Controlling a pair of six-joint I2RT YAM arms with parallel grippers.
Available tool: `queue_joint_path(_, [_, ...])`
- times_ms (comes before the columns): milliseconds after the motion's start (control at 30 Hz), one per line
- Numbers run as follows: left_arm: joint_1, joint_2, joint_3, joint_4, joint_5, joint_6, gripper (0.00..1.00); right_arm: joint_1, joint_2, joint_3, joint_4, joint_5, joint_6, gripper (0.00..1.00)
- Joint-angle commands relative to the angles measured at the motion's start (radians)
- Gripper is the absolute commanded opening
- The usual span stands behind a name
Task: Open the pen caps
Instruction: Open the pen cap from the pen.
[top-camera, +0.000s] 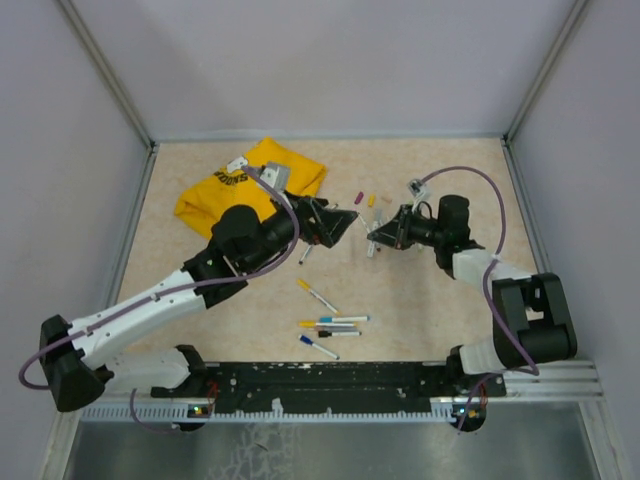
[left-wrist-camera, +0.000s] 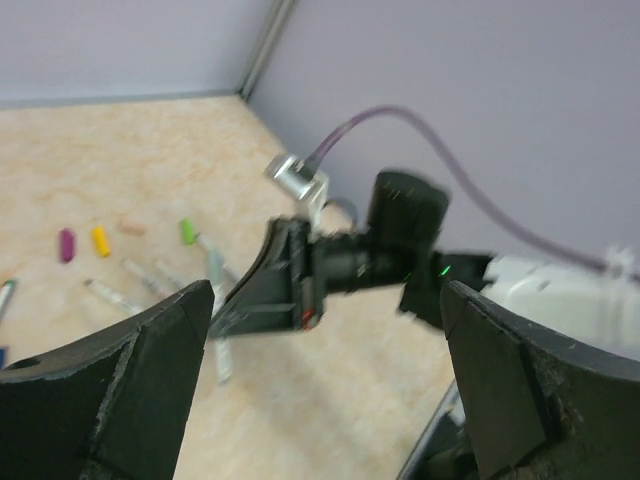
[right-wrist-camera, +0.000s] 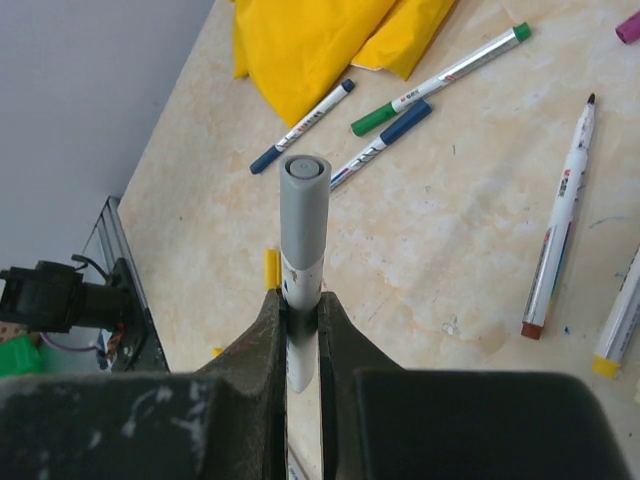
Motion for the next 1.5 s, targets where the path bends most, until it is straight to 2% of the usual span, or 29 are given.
queue_joint_path(0, [0.065, -0.112, -0.206, 0.159, 0.029, 0.18, 0.99, -0.007, -0.026, 0.09, -0.094, -0.092, -0.141, 0.0])
queue_joint_path(167, [0.252, -0.141, -0.414, 0.333, 0.379, 0.088, 1.0, -0.006, -0.027, 0.132, -0.201, -0.243, -0.264, 0.0])
queue_joint_path(300, [0.33, -0.106, -0.565, 0.571, 0.555, -0.008, 0.99, -0.006, -0.023, 0.161, -0.273, -0.303, -0.329, 0.0])
queue_joint_path(467, [0.348, -0.02, -0.643, 0.759, 0.625, -0.07, 0.98, -0.006, -0.005, 0.193, -0.338, -0.346, -0.378, 0.0])
queue_joint_path(700, [0.387, 0.045, -0.717, 0.93, 0.626, -0.125, 0.98, -0.006, 0.008, 0.205, -0.358, -0.386, -0.397, 0.0])
queue_joint_path(933, [0.394, 0.151, -0.682, 1.054, 0.649, -0.159, 0.97, 0.004, 0.032, 0.221, -0.387, -0.418, -0.42, 0.0])
queue_joint_path(1033, [0.393, 0.236, -0.628, 1.117, 0.679, -0.194, 0.91, 0.02, 0.031, 0.229, -0.41, -0.419, -0.447, 0.0])
queue_joint_path(1167, [0.388, 0.368, -0.531, 1.165, 0.72, -0.271, 0.75, 0.036, 0.022, 0.234, -0.433, -0.423, -0.476, 0.0])
queue_joint_path(1233, [0.374, 0.426, -0.488, 1.185, 0.729, -0.297, 0.71, 0.043, 0.02, 0.236, -0.442, -0.424, -0.489, 0.0])
queue_joint_path(1467, [0.312, 0.544, -0.368, 1.132, 0.715, -0.281, 0.69, 0.071, 0.029, 0.258, -0.506, -0.418, -0.55, 0.0])
